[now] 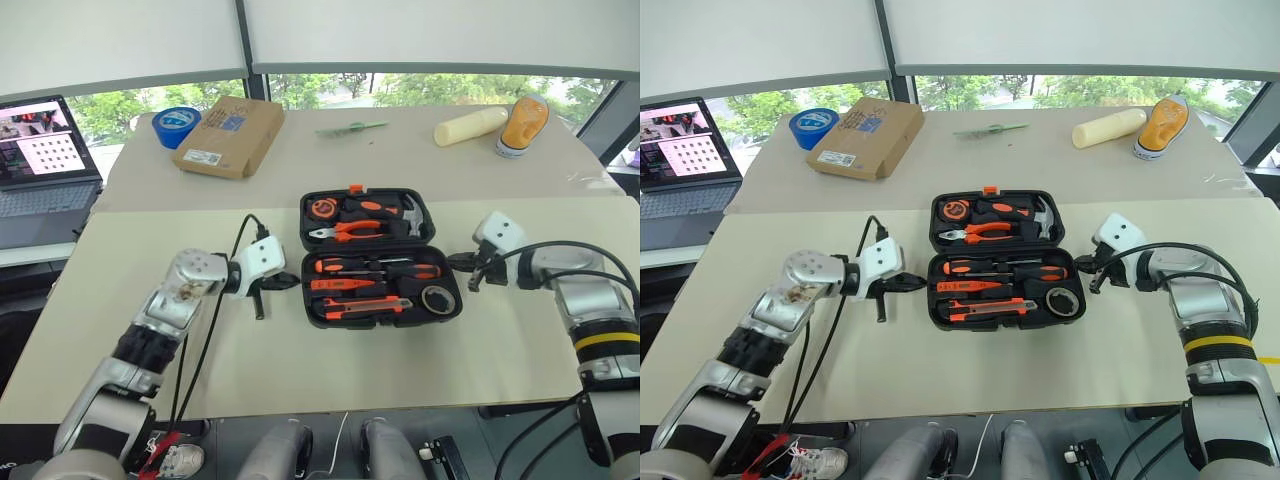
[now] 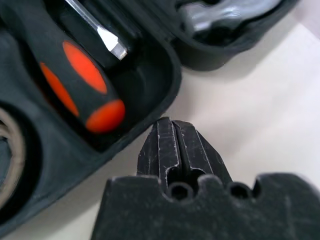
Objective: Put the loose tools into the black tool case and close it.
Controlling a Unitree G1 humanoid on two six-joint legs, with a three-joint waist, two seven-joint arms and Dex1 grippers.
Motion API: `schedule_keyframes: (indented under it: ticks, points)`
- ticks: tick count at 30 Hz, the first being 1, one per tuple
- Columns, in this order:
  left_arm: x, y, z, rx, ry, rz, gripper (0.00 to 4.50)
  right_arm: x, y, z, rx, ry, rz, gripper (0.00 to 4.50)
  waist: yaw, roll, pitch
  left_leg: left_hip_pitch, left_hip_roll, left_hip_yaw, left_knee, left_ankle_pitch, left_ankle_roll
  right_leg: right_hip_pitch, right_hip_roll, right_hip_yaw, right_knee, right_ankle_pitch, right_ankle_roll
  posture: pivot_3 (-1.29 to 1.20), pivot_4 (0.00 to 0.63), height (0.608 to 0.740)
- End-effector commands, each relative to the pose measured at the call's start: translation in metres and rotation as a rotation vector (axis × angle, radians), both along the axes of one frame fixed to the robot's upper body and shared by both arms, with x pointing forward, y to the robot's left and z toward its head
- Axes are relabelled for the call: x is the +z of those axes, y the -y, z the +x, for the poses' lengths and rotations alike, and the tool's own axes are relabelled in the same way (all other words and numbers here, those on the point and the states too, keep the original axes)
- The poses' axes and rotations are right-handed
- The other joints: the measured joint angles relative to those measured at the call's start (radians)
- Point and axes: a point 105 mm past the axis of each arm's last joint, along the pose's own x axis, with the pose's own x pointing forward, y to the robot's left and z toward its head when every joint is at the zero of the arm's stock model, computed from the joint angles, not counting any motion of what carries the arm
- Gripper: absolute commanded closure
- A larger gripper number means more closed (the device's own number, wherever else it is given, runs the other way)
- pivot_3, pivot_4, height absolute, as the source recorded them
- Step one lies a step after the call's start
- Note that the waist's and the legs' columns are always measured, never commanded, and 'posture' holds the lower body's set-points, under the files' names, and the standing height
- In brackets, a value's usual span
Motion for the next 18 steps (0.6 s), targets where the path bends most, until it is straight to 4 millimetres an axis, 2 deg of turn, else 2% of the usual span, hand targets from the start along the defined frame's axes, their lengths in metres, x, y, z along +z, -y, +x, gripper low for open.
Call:
schedule_keyframes:
  ticks: [1, 4, 8, 18]
  points:
    - [0.017, 0.011, -0.004, -0.077, 0.053, -0.031, 4.47, 0.013, -0.018, -0.012, 0.142, 0.013, 0.002, 4.5, -0.002, 0.0, 0.0, 0.0, 0.0, 0.0, 0.0, 0.0, 0.0, 0.0, 0.0, 0.0, 0.0, 0.0, 0.0, 0.0, 0.15, 0.735]
    - [0.021, 0.014, -0.011, -0.101, 0.049, -0.051, 4.47, 0.014, -0.018, -0.023, 0.186, -0.005, -0.012, 4.5, -0.004, 0.0, 0.0, -0.001, 0.0, 0.0, 0.0, 0.0, 0.0, -0.001, 0.0, 0.0, 0.001, 0.0, 0.0, 0.0, 0.15, 0.735]
    - [0.02, 0.017, -0.035, -0.192, 0.018, -0.062, 4.47, 0.015, -0.023, -0.037, 0.222, -0.011, -0.017, 4.5, -0.004, 0.0, 0.0, -0.001, 0.0, 0.0, 0.0, 0.0, 0.0, -0.002, 0.0, 0.0, 0.0, 0.0, 0.0, 0.0, 0.15, 0.735]
    - [0.0, 0.016, -0.07, -0.271, -0.043, -0.007, 4.47, 0.009, -0.049, -0.073, 0.312, -0.042, -0.003, 4.5, -0.001, 0.0, 0.0, -0.001, 0.0, 0.0, -0.001, 0.0, 0.0, -0.002, 0.0, 0.0, 0.0, 0.0, 0.0, 0.0, 0.15, 0.735]
